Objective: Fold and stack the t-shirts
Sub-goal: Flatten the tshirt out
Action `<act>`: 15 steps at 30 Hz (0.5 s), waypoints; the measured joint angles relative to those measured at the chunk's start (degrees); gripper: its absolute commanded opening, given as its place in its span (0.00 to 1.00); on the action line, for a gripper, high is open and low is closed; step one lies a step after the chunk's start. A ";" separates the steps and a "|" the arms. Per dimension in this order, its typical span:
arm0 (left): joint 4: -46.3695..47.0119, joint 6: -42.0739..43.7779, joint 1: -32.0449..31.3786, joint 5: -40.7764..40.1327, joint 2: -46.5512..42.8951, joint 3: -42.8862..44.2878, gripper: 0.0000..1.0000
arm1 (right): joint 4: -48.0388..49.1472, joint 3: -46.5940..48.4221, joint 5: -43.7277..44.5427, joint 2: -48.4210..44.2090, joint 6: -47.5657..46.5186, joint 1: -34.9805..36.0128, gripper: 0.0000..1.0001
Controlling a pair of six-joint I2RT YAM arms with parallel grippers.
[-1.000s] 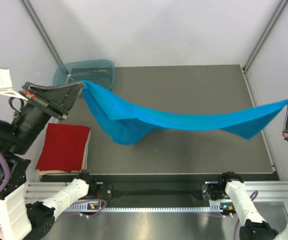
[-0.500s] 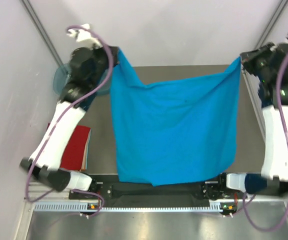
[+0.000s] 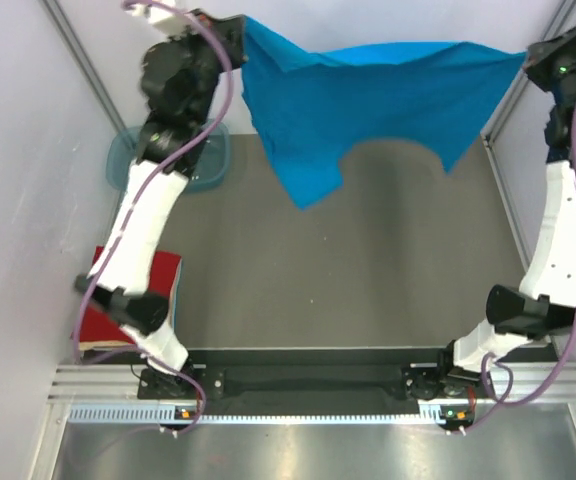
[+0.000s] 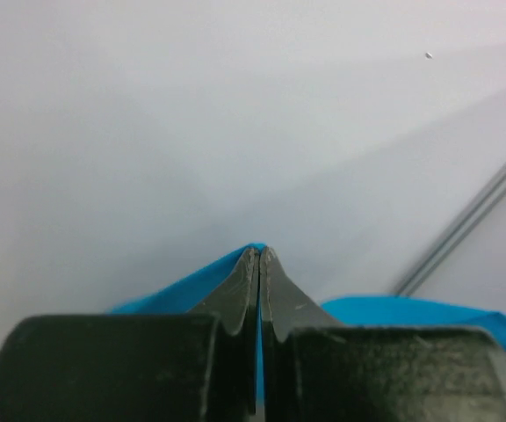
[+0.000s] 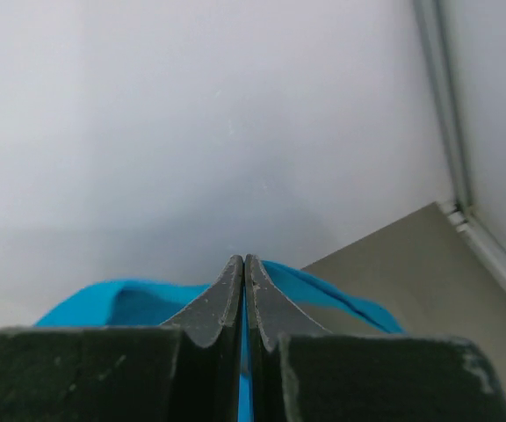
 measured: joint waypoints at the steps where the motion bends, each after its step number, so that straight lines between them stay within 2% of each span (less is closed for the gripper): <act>1: 2.23 0.00 0.02 0.20 -5.01 -5.75 0.00 | 0.22 -1.51 0.48 -2.60 -0.96 -1.07 0.00; 5: 8.50 -0.15 0.02 1.14 -22.18 -24.11 0.00 | 2.62 -14.60 2.47 -15.45 -3.80 -2.34 0.00; 10: 17.75 -2.19 0.00 3.93 -39.93 -49.68 0.00 | 9.16 -38.80 4.33 -32.15 -4.76 -2.32 0.00; 12: 18.69 -3.23 -0.02 3.98 -45.22 -60.00 0.00 | 10.16 -47.04 4.85 -35.69 -4.24 -2.32 0.00; 15: 16.26 -4.72 0.00 4.39 -49.48 -70.99 0.00 | 10.62 -57.86 5.38 -38.01 -2.95 -2.32 0.00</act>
